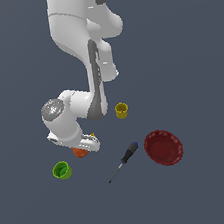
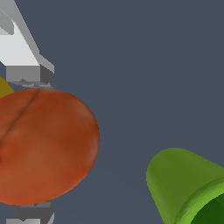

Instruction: Pick up a designated object from a clutter of objects.

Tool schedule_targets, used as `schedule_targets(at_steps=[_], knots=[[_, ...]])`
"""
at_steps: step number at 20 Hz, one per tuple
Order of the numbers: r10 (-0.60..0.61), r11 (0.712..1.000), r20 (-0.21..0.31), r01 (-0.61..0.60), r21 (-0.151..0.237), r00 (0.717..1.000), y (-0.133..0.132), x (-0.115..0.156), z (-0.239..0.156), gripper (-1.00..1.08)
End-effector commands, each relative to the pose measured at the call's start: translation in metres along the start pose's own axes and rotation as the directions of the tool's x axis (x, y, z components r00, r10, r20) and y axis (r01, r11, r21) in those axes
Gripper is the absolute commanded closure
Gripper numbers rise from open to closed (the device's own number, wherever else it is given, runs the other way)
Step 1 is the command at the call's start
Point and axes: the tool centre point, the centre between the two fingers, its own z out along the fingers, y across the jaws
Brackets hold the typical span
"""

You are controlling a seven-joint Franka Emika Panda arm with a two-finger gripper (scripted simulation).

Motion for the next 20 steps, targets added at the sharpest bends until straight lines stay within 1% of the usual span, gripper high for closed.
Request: schedule_targets(at_steps=[1,12,20], knots=[[0.0,1.0,-0.001,0.0,0.0,1.0,0.0,0.0,0.001,1.08],[0.0,1.0,-0.001,0.0,0.0,1.0,-0.001,0.0,-0.002,1.08],[0.0,1.0,-0.001,0.0,0.0,1.0,-0.014,-0.011,-0.025,1.08]])
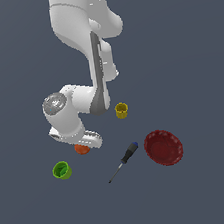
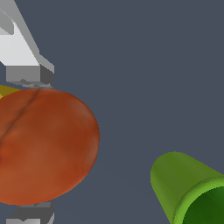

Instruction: Pick up a designated object from a clutter of objects.

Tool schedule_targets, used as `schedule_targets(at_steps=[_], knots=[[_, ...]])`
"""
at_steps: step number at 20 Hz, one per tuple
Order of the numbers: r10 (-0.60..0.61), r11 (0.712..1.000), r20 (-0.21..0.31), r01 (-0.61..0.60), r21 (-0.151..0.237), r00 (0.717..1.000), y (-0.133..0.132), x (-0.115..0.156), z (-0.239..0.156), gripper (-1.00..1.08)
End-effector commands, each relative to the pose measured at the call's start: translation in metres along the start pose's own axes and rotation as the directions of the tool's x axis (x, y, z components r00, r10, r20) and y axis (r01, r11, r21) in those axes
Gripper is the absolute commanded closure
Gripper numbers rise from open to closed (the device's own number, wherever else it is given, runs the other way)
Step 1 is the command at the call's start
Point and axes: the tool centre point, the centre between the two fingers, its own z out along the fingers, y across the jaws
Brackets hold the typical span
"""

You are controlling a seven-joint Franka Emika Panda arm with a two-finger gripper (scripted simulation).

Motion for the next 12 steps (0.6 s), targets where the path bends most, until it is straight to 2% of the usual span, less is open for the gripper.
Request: schedule_targets(at_steps=[1,12], knots=[[-0.001,1.0,-0.003,0.001,0.0,1.0,-0.006,-0.004,-0.012,1.08],[0.0,1.0,-0.003,0.0,0.0,1.0,-0.051,-0.042,-0.093,1.08]])
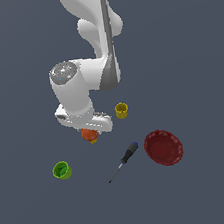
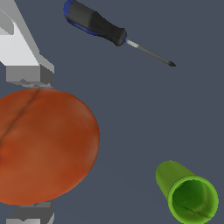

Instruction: Pick up a designated object from a clutter of objects.

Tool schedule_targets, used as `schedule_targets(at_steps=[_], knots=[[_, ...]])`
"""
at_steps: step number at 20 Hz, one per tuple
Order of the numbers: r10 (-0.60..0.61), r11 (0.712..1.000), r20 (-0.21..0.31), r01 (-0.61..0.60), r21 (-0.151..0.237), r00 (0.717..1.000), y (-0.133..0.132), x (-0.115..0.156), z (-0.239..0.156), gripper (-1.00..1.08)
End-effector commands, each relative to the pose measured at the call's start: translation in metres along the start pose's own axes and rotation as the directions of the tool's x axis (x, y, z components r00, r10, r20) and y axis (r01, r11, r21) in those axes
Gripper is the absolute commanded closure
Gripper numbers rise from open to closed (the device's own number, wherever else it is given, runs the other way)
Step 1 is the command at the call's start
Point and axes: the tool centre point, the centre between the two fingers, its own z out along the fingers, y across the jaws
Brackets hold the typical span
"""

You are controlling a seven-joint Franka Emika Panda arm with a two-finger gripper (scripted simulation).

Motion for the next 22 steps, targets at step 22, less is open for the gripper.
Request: schedule_targets(at_steps=[22], knots=[[0.0,1.0,-0.003,0.0,-0.003,1.0,-0.121,-0.096,-0.221,1.08]])
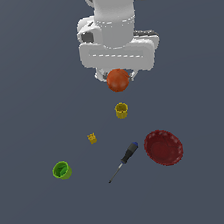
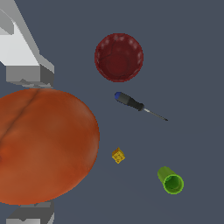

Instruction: Pick up a designated object from a clutter of objects.

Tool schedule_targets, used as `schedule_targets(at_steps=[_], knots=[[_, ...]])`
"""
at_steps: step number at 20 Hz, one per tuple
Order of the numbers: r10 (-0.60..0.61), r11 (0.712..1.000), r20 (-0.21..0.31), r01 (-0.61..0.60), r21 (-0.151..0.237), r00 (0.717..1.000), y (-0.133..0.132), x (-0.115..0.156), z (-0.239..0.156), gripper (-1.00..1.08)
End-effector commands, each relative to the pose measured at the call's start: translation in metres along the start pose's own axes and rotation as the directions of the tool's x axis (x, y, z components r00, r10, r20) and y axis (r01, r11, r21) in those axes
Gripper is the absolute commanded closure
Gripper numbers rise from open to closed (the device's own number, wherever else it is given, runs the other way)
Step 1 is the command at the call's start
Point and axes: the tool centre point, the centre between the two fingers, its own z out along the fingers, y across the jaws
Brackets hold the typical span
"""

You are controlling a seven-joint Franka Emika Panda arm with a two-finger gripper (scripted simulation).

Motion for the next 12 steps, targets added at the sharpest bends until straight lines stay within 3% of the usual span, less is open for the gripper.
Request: schedule_targets(at_steps=[1,12], knots=[[0.0,1.0,0.0,0.0,0.001,1.0,-0.01,-0.008,-0.02,1.08],[0.0,1.0,0.001,0.0,0.003,1.0,-0.034,-0.022,-0.061,1.08]])
